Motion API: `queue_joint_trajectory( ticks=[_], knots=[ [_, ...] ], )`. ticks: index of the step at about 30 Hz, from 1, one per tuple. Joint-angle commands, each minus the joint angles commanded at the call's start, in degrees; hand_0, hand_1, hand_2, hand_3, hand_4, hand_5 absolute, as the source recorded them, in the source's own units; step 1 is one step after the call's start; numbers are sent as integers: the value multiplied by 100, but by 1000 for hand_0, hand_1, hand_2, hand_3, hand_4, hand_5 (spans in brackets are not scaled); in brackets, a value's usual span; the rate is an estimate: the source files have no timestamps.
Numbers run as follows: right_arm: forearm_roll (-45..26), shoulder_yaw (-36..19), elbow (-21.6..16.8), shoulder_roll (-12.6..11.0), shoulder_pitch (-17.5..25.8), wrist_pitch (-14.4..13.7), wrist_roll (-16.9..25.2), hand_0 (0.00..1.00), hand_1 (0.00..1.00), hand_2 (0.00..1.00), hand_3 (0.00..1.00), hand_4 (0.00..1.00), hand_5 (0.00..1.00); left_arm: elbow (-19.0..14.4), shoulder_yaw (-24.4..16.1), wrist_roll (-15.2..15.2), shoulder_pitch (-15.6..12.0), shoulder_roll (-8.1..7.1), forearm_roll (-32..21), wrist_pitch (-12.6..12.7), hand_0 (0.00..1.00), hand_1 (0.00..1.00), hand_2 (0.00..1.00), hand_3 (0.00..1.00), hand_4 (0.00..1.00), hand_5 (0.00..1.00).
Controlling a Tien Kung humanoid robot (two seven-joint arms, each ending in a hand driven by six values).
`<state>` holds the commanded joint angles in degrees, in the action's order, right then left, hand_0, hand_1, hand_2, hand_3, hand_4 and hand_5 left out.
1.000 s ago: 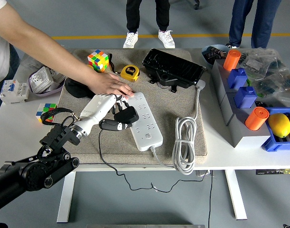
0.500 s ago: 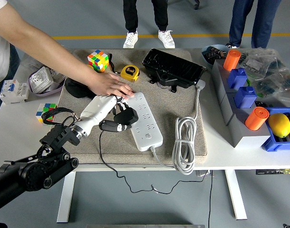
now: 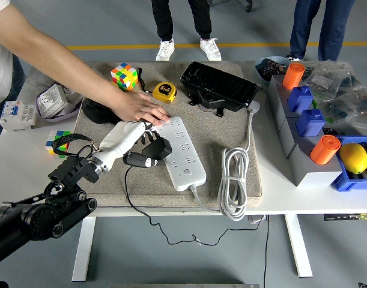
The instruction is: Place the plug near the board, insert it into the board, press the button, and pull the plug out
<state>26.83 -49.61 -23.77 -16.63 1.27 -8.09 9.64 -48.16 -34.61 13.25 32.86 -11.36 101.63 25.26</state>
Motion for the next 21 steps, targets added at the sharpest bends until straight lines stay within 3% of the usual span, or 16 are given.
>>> queue_joint_trajectory(
  ticks=[2,3,8,9,14,15,21],
  knots=[
    [0,-11,0,1,-2,-1,2,602,608,546,545,751,258,-8,-3,6,3,-5,9,-16,290,399,482,542,998,238],
    [1,-15,-1,3,-2,0,3,602,608,546,545,752,259,-10,-7,10,3,-6,16,-14,291,396,481,542,998,289],
    [0,-20,-2,4,-4,2,5,602,608,546,545,752,259,-23,-55,-2,-5,-7,22,-30,291,396,481,542,998,289],
    [-2,-14,0,5,-5,2,5,600,608,546,545,752,258,-33,-76,9,-8,-8,23,-36,306,474,531,568,998,402],
    [1,-15,-2,7,-2,4,6,600,608,546,545,752,258,-75,-144,-4,-23,-20,27,-118,306,474,531,568,998,402],
    [1,-16,-3,7,0,4,7,601,608,546,545,752,258,-83,-150,-6,-25,-22,23,-135,336,539,583,617,998,497],
    [0,-6,-2,3,-1,7,7,601,608,546,545,752,257,-103,-176,-41,-44,-26,60,-202,350,568,596,626,998,505]
  ],
)
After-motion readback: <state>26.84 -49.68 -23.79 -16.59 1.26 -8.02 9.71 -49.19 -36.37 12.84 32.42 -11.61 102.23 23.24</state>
